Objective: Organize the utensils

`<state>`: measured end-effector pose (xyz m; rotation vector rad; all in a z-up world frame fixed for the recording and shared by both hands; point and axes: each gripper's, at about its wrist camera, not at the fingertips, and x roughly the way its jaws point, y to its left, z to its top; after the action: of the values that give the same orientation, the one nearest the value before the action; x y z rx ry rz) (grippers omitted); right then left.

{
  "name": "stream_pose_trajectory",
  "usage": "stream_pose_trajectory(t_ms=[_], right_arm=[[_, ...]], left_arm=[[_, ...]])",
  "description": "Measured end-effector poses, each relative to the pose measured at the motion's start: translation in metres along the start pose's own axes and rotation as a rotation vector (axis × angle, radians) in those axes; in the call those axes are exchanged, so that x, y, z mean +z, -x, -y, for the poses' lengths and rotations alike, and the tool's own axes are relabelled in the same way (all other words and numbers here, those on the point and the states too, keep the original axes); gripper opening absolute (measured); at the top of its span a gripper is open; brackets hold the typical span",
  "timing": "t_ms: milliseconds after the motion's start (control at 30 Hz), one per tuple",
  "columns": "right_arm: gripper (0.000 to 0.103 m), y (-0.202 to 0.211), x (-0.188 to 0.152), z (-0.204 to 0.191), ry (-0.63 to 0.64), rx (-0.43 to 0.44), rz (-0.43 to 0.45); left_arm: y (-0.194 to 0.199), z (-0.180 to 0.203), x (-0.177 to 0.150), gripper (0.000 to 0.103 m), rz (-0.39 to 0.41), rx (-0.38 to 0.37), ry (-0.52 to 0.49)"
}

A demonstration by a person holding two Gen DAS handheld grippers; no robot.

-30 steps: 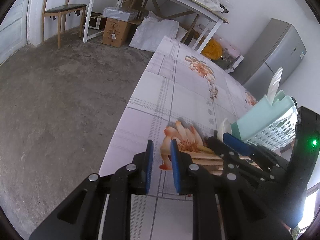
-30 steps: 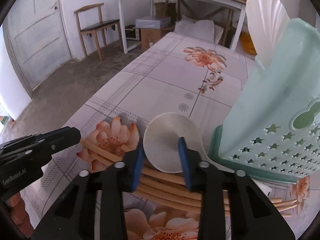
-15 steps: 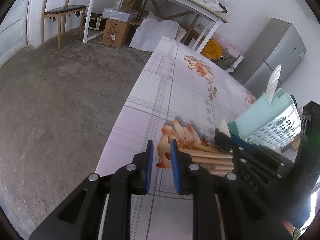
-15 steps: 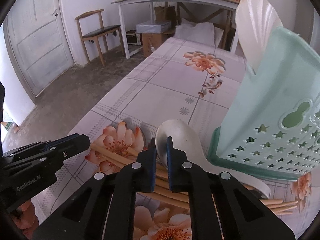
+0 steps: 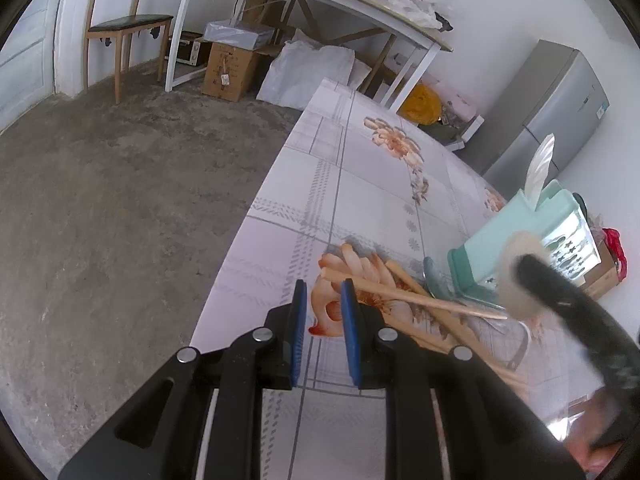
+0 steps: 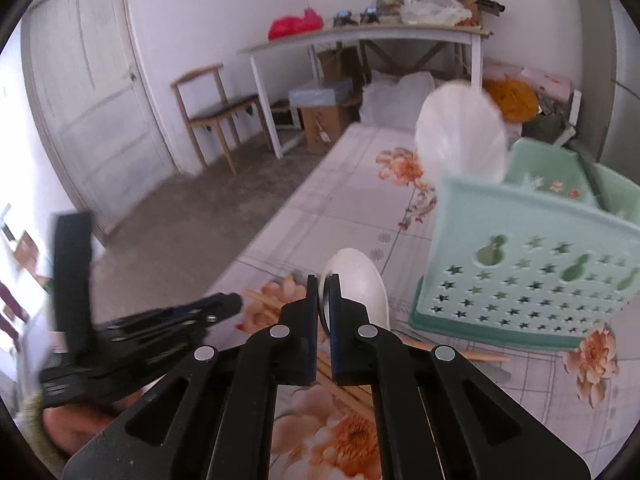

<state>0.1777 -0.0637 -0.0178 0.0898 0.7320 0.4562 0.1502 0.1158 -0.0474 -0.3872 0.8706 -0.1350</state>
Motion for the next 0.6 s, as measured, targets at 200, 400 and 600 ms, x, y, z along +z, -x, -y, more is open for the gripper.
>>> stream_pose_trajectory(t_ms=[200,400,600], right_arm=[[0.003,0.047,0.004,0.028,-0.118,0.102,0.067],[0.003,0.077,0.001,0.053,-0.211,0.160,0.116],[0.003,0.090,0.000,0.070,-0.265,0.172,0.134]], left_arm=[[0.003,0.007,0.003,0.017,0.027,-0.038,-0.016],[0.002,0.023,0.003,0.017,0.028,-0.089,-0.053],[0.001,0.038,0.011,0.017,0.034,-0.180,-0.062]])
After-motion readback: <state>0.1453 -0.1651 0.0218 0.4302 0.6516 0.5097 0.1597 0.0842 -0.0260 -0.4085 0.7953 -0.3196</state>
